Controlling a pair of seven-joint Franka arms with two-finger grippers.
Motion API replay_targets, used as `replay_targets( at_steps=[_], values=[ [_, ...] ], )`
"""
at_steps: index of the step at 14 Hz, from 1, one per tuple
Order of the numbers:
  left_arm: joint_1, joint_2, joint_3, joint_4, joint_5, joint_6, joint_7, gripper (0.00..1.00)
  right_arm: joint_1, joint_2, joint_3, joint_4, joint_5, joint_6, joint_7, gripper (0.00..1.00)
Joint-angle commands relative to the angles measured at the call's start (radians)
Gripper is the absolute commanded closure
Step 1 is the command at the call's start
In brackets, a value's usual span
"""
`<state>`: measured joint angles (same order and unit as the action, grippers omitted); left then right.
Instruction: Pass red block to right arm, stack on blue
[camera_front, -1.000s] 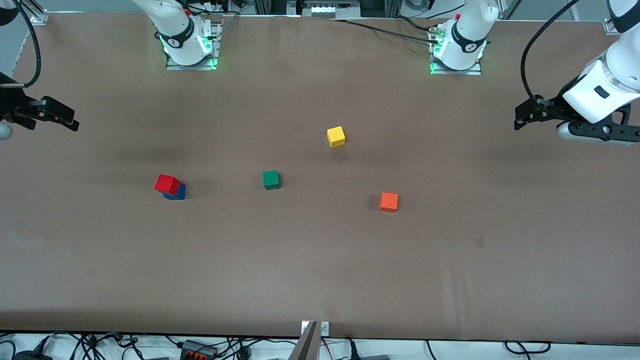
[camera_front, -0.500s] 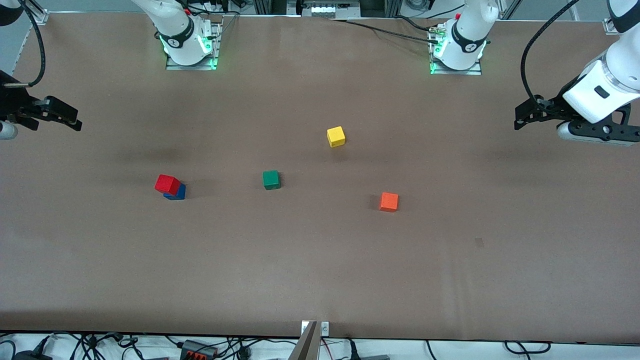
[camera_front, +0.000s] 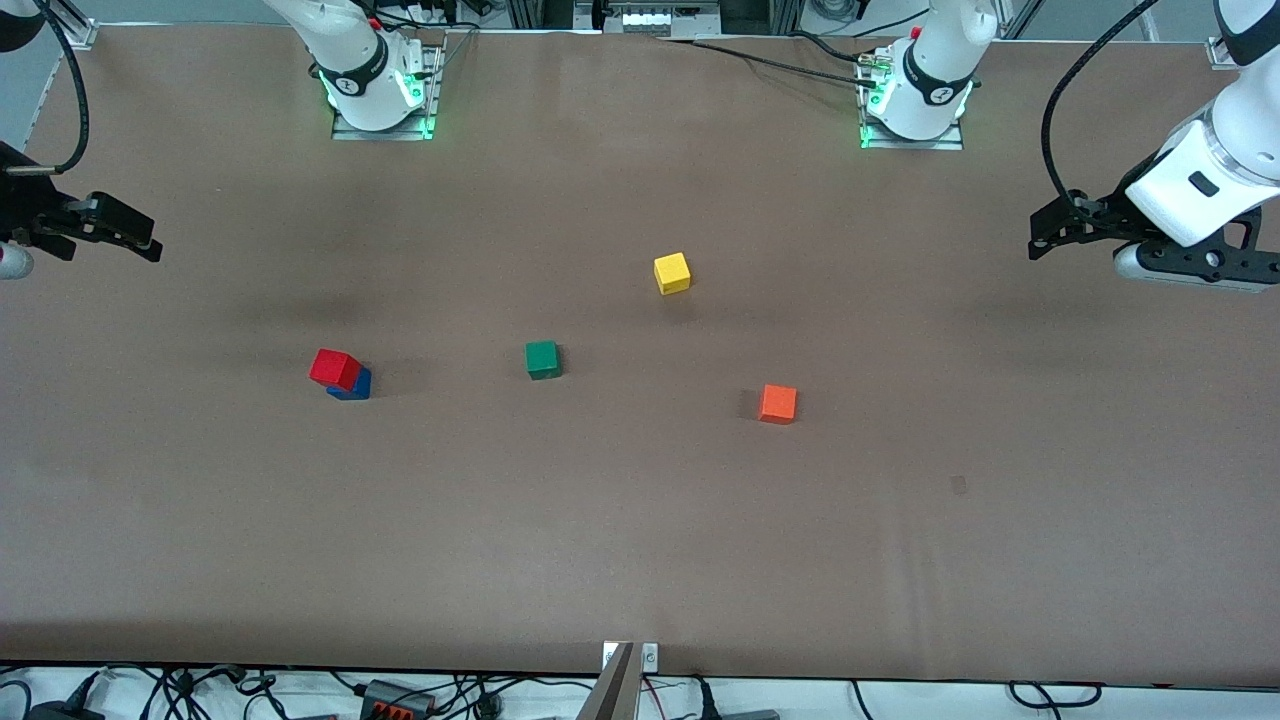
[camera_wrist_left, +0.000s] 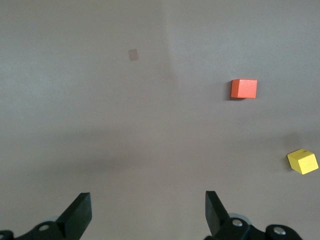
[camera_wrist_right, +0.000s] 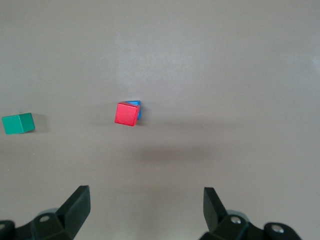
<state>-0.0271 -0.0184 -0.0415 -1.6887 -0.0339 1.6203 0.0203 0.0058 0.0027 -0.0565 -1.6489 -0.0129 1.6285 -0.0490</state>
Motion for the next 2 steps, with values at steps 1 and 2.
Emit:
replay_targets(
  at_steps=[1, 2],
  values=[
    [0.003, 0.002, -0.001, 0.021, 0.011, -0.023, 0.0, 0.0, -0.003, -0.026, 0.001, -0.017, -0.015, -0.007, -0.012, 0.0],
    [0.001, 0.002, -0.001, 0.021, 0.011, -0.023, -0.002, 0.0, -0.003, -0.026, 0.001, -0.017, -0.013, -0.007, -0.012, 0.0]
  ],
)
